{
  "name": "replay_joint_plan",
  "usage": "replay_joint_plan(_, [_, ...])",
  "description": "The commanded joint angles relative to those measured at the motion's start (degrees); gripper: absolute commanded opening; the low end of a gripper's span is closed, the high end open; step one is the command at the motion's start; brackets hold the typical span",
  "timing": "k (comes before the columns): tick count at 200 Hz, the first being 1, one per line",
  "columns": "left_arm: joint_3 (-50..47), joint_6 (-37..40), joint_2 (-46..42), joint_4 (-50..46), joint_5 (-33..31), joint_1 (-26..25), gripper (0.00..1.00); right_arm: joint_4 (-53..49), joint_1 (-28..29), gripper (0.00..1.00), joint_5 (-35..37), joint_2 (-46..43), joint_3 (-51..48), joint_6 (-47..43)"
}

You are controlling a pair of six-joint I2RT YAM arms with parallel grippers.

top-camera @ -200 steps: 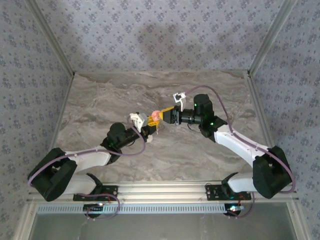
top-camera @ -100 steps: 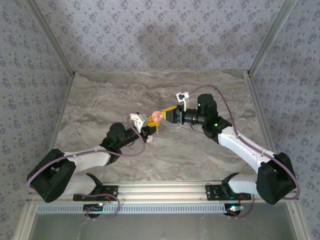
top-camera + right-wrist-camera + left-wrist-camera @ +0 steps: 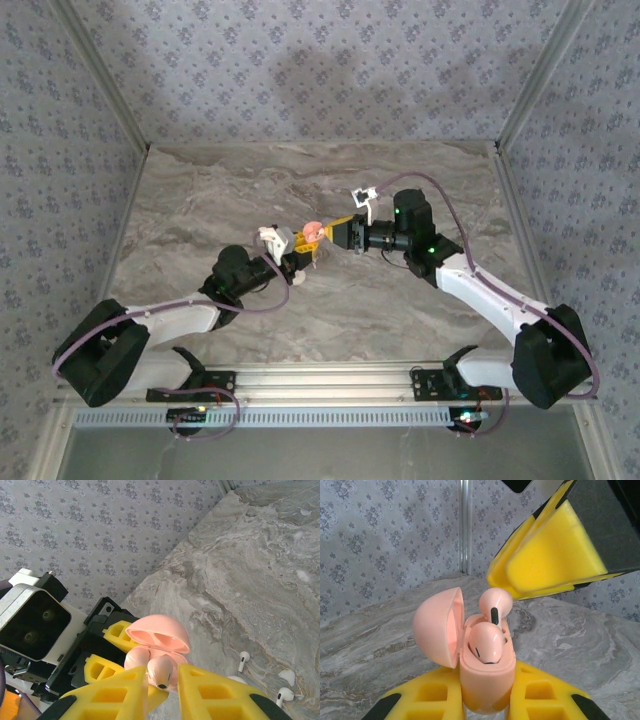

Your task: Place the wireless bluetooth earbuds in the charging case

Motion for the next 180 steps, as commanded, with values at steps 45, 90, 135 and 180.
replay_joint_plan(45, [1.14,0.52,-1.30,0.95,1.58,-0.04,0.17,-0.38,-0.16,0.21,-0.24,1.08,0.89,-1.00])
replay_joint_plan(90, [1.41,0.47,-1.43,0.98,2.28,0.00,0.17,0.23,0.06,0.21,-0.42,2.00,1.95,-0.91])
replay_joint_plan(135, [1.58,0.78,-1.65,0.43,2.72,0.01,0.17,-0.06,0.03,0.23,-0.33,2.10,2.22,-1.15])
replay_joint_plan(180, [1.91,1.76,-1.82,-1.18,4.43,0.04,0.17,-3.35,-1.23,0.32,-0.50,-0.50,2.99,-3.30])
